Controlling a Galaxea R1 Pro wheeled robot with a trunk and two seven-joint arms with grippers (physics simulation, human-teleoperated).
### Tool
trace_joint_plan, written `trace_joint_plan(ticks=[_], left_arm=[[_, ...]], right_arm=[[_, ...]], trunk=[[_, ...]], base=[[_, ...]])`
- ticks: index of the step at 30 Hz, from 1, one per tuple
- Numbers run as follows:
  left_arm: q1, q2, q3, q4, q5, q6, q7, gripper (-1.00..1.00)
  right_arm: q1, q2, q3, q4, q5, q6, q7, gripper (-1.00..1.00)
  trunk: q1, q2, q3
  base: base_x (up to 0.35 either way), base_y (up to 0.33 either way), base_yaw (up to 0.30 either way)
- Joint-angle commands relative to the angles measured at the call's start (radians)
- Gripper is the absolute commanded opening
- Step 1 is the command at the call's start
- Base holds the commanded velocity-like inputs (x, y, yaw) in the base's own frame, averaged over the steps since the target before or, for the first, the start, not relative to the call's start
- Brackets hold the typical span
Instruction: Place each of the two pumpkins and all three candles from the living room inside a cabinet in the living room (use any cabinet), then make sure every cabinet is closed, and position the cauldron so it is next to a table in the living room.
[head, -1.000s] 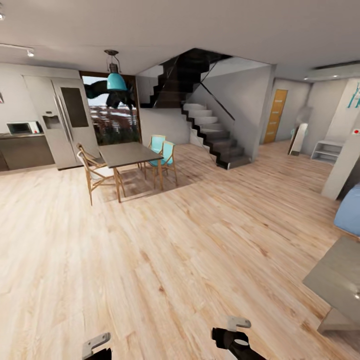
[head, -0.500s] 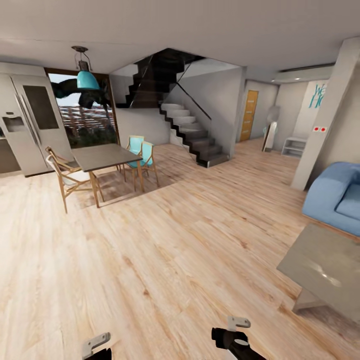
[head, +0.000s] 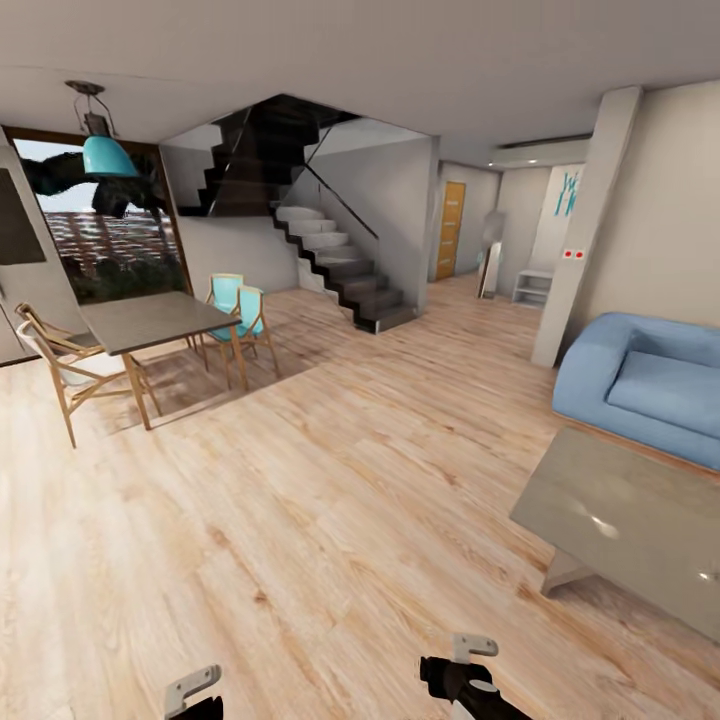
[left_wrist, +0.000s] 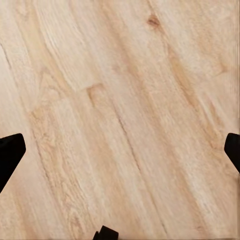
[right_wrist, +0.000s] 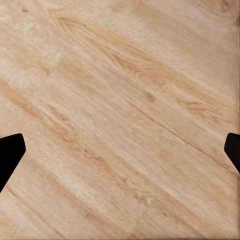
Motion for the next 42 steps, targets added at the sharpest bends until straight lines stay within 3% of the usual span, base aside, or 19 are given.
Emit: trace_joint_plan(ticks=[1,42], left_arm=[[0.000,0.001,-0.009,-0.001,0.010,-0.004,0.006,1.00],[0.000,0.001,-0.009,-0.001,0.010,-0.004,0.006,1.00]], right_arm=[[-0.001,0.000,0.008,0.001,-0.011,-0.004,-0.005,1.00],[-0.001,0.000,0.007,0.002,-0.012,0.001,-0.002,1.00]], trunk=[[0.000,-0.001,-0.001],[0.000,-0.001,-0.001]], base=[[0.000,0.000,-0.280],[-0.005,0.000,-0.280]])
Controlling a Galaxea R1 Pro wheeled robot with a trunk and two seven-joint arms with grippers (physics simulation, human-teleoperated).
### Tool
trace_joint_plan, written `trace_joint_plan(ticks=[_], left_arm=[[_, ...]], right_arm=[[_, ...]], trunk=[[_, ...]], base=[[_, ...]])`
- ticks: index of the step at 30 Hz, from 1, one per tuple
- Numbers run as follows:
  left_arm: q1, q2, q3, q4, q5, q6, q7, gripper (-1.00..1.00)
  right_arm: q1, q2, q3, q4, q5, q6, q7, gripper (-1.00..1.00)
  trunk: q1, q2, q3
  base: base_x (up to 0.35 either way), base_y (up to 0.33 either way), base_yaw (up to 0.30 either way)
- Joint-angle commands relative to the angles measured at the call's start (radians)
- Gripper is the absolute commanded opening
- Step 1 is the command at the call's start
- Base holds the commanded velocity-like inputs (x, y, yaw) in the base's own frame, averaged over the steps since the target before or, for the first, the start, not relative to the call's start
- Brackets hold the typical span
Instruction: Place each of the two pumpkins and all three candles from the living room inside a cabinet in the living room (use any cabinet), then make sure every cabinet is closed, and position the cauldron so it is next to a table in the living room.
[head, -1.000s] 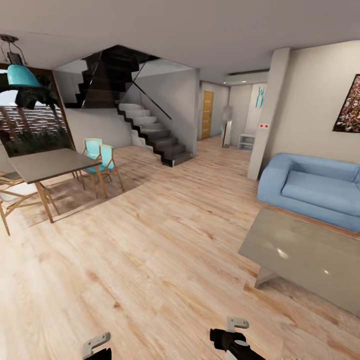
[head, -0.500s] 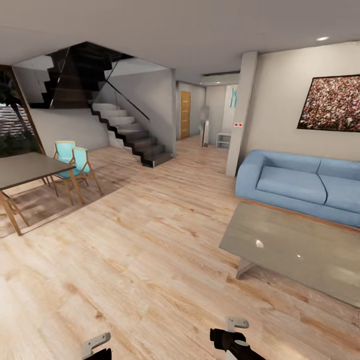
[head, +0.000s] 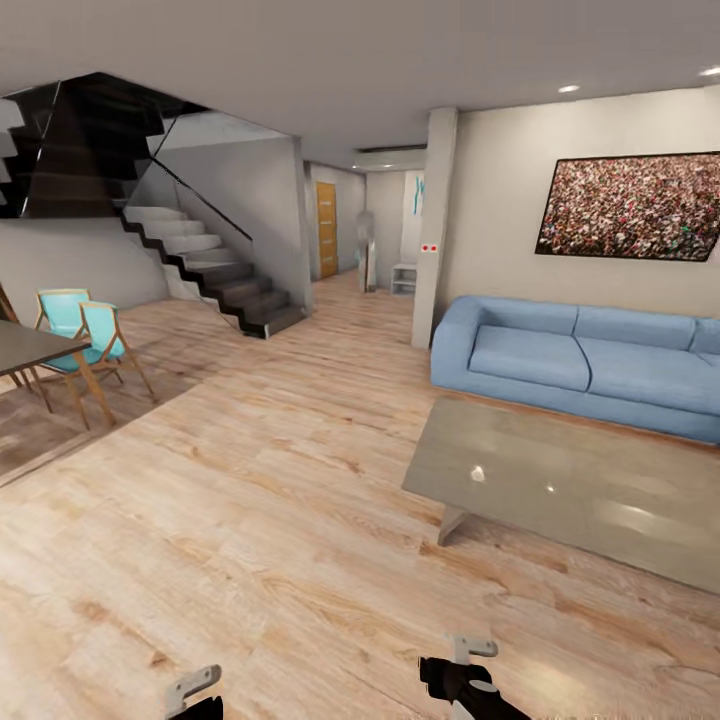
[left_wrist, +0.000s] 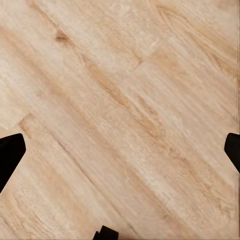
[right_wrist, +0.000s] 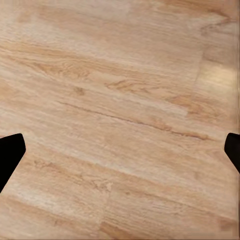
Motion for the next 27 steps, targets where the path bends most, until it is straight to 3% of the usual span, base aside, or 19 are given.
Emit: trace_joint_plan(ticks=[1,27], left_arm=[[0.000,0.001,-0.009,-0.002,0.010,-0.004,0.006,1.00],[0.000,0.001,-0.009,-0.002,0.010,-0.004,0.006,1.00]], right_arm=[[-0.001,0.000,0.008,0.001,-0.010,-0.003,-0.005,1.00],[-0.001,0.000,0.008,0.001,-0.012,0.000,-0.006,1.00]], trunk=[[0.000,-0.001,-0.001],[0.000,-0.001,-0.001]], base=[[0.000,0.000,-0.280],[0.000,0.000,-0.280]])
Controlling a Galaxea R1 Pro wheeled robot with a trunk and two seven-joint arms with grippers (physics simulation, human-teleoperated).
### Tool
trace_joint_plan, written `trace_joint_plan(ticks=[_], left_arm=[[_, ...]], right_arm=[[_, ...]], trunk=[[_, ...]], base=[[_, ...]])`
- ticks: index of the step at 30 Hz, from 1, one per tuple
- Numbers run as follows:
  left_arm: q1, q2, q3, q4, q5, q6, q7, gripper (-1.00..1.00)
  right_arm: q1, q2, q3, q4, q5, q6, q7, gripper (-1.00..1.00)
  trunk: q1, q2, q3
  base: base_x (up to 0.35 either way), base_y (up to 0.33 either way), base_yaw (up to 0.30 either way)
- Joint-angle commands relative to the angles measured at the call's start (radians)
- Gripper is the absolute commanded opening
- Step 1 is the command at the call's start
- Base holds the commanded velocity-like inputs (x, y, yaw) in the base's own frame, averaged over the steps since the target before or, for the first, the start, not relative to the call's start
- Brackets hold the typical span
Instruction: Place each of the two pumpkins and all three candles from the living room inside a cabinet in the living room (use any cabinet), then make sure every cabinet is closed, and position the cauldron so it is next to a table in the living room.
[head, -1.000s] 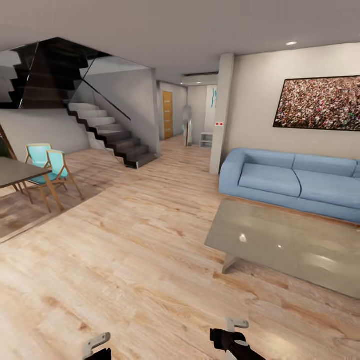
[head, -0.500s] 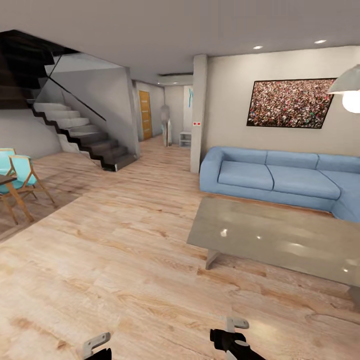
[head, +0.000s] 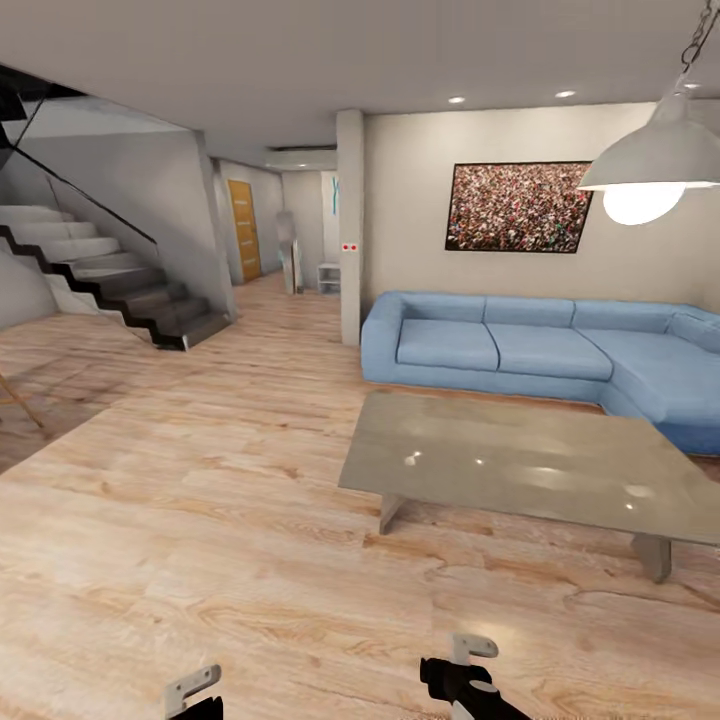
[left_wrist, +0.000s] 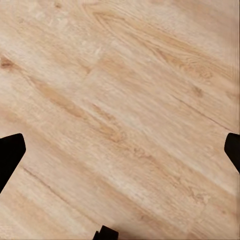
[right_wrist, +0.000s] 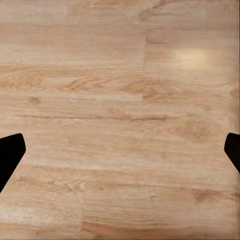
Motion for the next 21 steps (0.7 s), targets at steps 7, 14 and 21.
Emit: trace_joint_plan(ticks=[7,14,21], left_arm=[[0.000,0.001,-0.009,-0.002,0.009,-0.004,0.006,1.00],[0.000,0.001,-0.009,-0.002,0.010,-0.004,0.006,1.00],[0.000,0.001,-0.009,-0.002,0.010,-0.004,0.006,1.00]], right_arm=[[-0.001,0.000,0.008,0.000,-0.010,-0.003,-0.003,1.00],[-0.001,0.000,0.008,0.000,-0.010,-0.003,-0.003,1.00],[-0.001,0.000,0.008,0.000,-0.010,-0.003,-0.003,1.00]], trunk=[[0.000,-0.001,-0.003],[0.000,-0.001,-0.005],[0.000,-0.001,-0.008]], base=[[0.000,0.000,-0.280],[0.000,0.000,-0.280],[0.000,0.000,-0.280]])
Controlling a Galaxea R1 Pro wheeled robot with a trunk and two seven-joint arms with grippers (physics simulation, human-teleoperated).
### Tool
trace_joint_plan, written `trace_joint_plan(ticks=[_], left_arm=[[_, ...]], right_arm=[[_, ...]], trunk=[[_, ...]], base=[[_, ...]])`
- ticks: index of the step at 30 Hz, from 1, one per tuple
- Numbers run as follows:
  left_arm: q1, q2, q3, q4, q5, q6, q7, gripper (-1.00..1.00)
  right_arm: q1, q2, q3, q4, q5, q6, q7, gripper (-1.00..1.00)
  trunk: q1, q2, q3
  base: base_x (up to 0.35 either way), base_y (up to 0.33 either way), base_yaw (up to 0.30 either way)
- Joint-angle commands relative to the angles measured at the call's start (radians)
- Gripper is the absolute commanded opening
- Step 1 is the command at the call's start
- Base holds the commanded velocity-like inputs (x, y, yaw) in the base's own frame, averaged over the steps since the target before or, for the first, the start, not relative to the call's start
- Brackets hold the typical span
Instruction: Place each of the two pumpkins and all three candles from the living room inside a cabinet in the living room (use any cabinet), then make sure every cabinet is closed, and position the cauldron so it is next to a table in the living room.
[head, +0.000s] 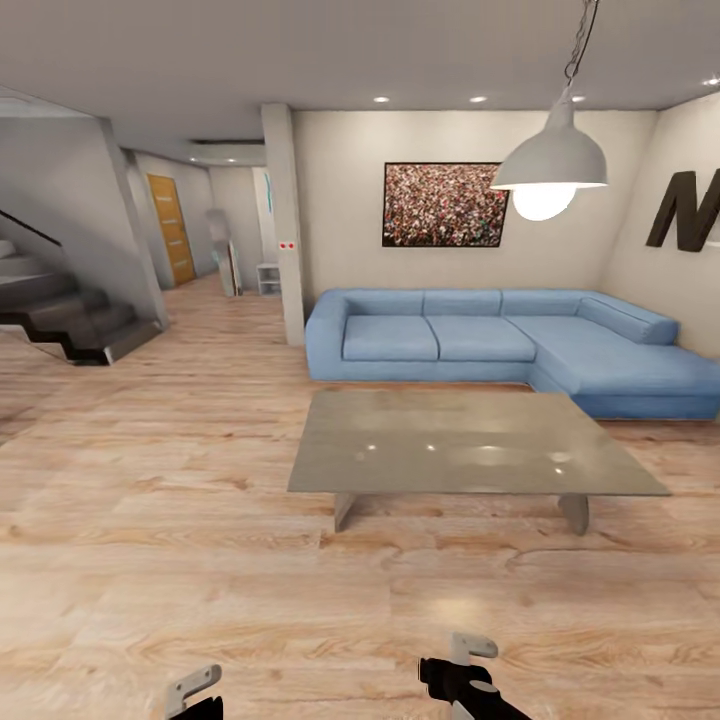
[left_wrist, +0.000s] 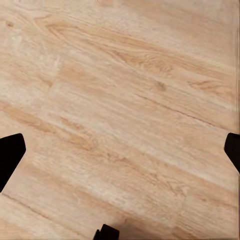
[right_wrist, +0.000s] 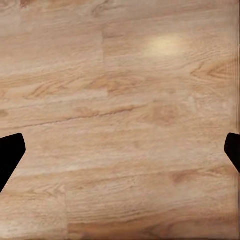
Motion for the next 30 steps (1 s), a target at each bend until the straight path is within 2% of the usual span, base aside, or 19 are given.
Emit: trace_joint_plan(ticks=[1,30], left_arm=[[0.000,0.001,-0.009,-0.002,0.010,-0.004,0.006,1.00],[0.000,0.001,-0.010,-0.002,0.010,-0.005,0.006,1.00]], right_arm=[[-0.001,0.000,0.008,0.000,-0.010,-0.003,-0.005,1.00],[-0.001,0.000,0.010,0.002,-0.010,-0.003,-0.006,1.00]], trunk=[[0.000,-0.001,-0.002],[0.000,-0.001,-0.013]], base=[[0.000,0.000,-0.280],[0.000,0.000,-0.280]])
